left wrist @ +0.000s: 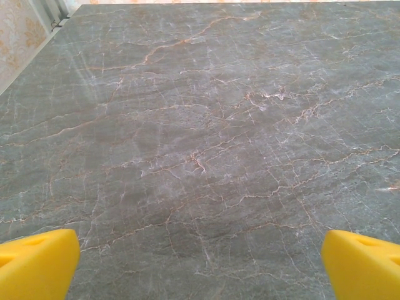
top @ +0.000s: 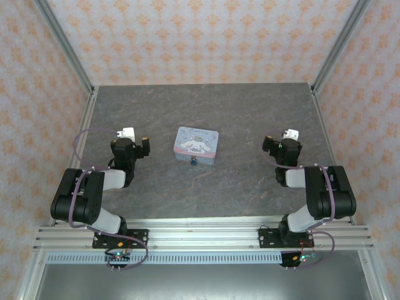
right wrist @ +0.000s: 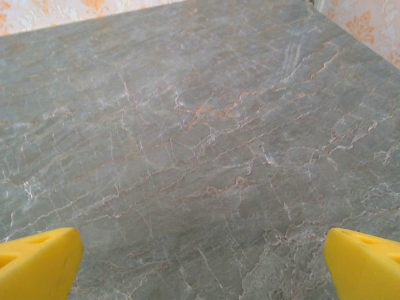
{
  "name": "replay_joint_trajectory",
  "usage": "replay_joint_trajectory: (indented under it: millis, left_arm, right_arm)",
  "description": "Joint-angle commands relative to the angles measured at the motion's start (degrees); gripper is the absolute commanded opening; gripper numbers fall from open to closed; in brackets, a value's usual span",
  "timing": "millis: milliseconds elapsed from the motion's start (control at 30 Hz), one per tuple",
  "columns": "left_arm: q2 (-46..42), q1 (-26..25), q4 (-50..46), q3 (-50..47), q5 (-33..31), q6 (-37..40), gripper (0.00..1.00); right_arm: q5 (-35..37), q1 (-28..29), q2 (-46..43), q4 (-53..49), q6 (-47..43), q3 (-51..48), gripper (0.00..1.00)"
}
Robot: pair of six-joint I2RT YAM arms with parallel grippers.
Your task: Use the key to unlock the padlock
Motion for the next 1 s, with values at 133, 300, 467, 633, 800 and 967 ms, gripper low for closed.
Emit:
replay_joint_trajectory:
  millis: [133,300,467,633,800,967]
  left_arm:
    - [-6.85,-0.36,-20.59,11.62,-2.93,-0.22,1.00]
    - [-11.90,-0.45,-35.76,17.88,-5.13,-9.41,1.00]
    - [-14.49,-2.21,-51.79,24.84,-3.16,-18.74,1.00]
    - [-16.94,-6.40,-59.97,27.19,-1.23,-23.70,1.00]
    - [-18.74,-9.56,-62.94,26.58,3.48,-29.88,1.00]
    - [-19.26,-11.80,-61.59,23.76,7.87,-36.82,1.00]
  right_arm:
    - [5.35,-0.08,-19.93,-14.63,6.25,0.62,0.99]
    - [0.14,-0.59,-30.65,-28.76,23.94,5.41,0.99]
    - [-19.82,-0.55,-30.12,-32.40,30.01,10.59,0.96]
    - [-25.95,2.87,-25.68,-41.29,30.10,15.98,0.88]
    - [-26.80,9.42,-19.34,-53.84,28.95,21.03,0.78]
    - [-23.33,18.90,-13.41,-61.70,28.36,23.57,0.73]
